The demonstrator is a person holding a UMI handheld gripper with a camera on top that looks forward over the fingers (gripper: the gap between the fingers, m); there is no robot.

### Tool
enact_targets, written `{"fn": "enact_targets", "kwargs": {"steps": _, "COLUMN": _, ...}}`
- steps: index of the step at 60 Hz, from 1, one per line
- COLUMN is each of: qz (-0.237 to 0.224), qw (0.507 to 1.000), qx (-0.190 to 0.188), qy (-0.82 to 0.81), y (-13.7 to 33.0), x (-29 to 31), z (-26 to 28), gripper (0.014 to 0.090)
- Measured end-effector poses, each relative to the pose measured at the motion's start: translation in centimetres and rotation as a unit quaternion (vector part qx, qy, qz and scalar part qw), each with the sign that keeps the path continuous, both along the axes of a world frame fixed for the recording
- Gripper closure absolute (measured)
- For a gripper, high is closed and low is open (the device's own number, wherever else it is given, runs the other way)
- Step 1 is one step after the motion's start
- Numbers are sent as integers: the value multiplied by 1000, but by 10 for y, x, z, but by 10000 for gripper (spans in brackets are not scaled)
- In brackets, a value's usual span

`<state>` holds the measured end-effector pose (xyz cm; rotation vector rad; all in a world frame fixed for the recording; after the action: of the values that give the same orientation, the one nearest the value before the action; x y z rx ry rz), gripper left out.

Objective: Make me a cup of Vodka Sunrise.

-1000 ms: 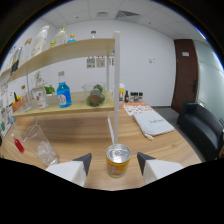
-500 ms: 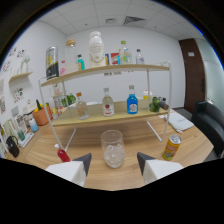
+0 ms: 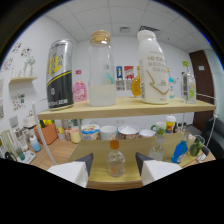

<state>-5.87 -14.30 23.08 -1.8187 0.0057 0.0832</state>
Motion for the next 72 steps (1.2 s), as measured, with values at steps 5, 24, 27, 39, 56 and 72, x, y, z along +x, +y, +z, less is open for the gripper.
{"fn": "enact_targets", "kwargs": {"steps": 5, "qz": -4, "qw": 1000, "qx": -17, "qy": -13, "y": 21, "x": -3, "z": -12, "gripper": 356}}
{"fn": "enact_targets", "kwargs": {"steps": 24, "qz": -22, "qw": 998, "qx": -53, "qy": -33, "y": 38, "x": 5, "z": -48, "gripper": 677}}
{"fn": "enact_targets", "kwargs": {"steps": 27, "qz": -18, "qw": 998, "qx": -53, "qy": -37, "y": 37, "x": 4, "z": -48, "gripper": 679}}
{"fn": "enact_targets", "kwargs": {"steps": 39, "qz": -1, "qw": 997, "qx": -45, "qy": -57, "y": 27, "x": 3, "z": -35, "gripper": 688}}
{"fn": "enact_targets", "kwargs": {"steps": 56, "qz": 12, "qw": 1000, "qx": -2, "qy": -27, "y": -21, "x": 7, "z": 13, "gripper": 688}}
{"fn": "enact_targets", "kwargs": {"steps": 72, "qz": 29, "qw": 999, "qx": -25, "qy": -21, "y": -96, "x": 5, "z": -23, "gripper": 689}}
